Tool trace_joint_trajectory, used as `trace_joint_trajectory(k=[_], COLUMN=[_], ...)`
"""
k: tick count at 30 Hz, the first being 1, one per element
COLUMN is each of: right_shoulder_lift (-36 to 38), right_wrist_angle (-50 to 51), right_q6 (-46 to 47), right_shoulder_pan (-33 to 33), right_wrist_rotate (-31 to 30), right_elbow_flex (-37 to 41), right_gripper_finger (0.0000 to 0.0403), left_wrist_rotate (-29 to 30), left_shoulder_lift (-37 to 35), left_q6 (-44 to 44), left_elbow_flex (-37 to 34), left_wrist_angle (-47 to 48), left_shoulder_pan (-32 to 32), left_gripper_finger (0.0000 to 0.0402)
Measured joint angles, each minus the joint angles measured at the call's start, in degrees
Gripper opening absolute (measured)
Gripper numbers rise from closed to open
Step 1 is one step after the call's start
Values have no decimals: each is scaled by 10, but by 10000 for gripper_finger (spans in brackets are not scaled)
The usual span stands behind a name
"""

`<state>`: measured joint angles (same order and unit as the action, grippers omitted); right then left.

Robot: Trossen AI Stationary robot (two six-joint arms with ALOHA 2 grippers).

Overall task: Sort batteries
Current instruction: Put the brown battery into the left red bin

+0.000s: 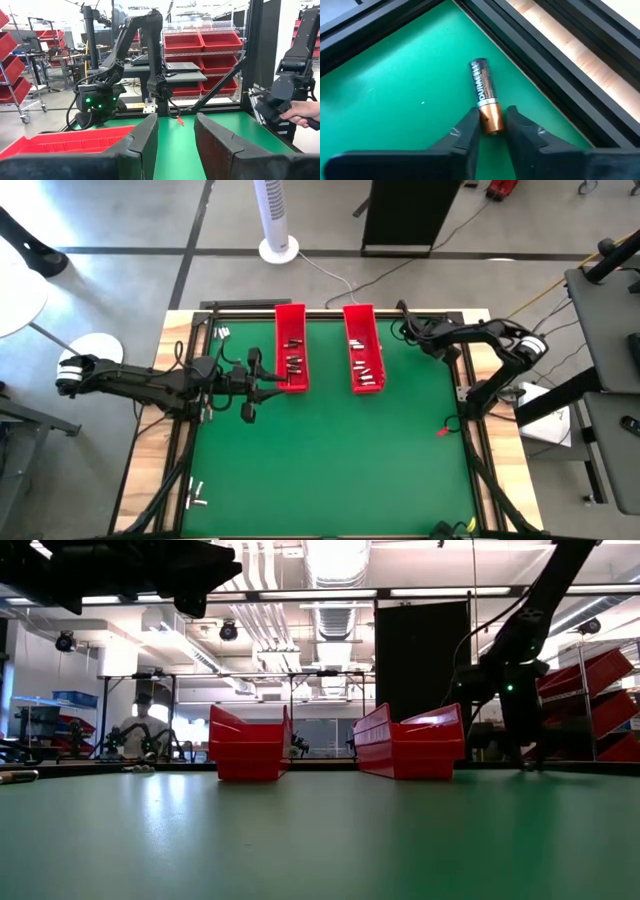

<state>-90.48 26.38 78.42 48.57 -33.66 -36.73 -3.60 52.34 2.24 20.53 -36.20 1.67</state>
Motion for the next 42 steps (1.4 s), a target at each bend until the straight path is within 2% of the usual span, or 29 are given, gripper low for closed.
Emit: trace_joint_trajectory(k=[6, 18, 22, 32, 37, 42], right_shoulder_lift=[0, 32, 76, 246, 314, 335], right_wrist_angle=[7, 75, 101, 189, 189, 186], right_q6=[-5, -11, -11, -49, -94, -125], right_shoulder_pan=[-23, -108, -140, -206, -274, -370], right_wrist_rotate=[-2, -4, 10, -78, -117, -156], right_elbow_flex=[5, 8, 9, 15, 14, 14], right_gripper_finger=[41, 45, 42, 43, 42, 40], left_wrist_rotate=[0, 0, 0, 0, 0, 0], left_shoulder_lift=[0, -2, -3, -12, -32, -42], left_q6=[0, -17, -17, -17, -17, -24], left_elbow_flex=[0, 0, 0, 0, 0, 0], left_wrist_angle=[0, 16, 22, 27, 27, 28], left_shoulder_pan=[0, -5, -10, -11, -17, -17], left_gripper_finger=[110, 110, 110, 110, 110, 110])
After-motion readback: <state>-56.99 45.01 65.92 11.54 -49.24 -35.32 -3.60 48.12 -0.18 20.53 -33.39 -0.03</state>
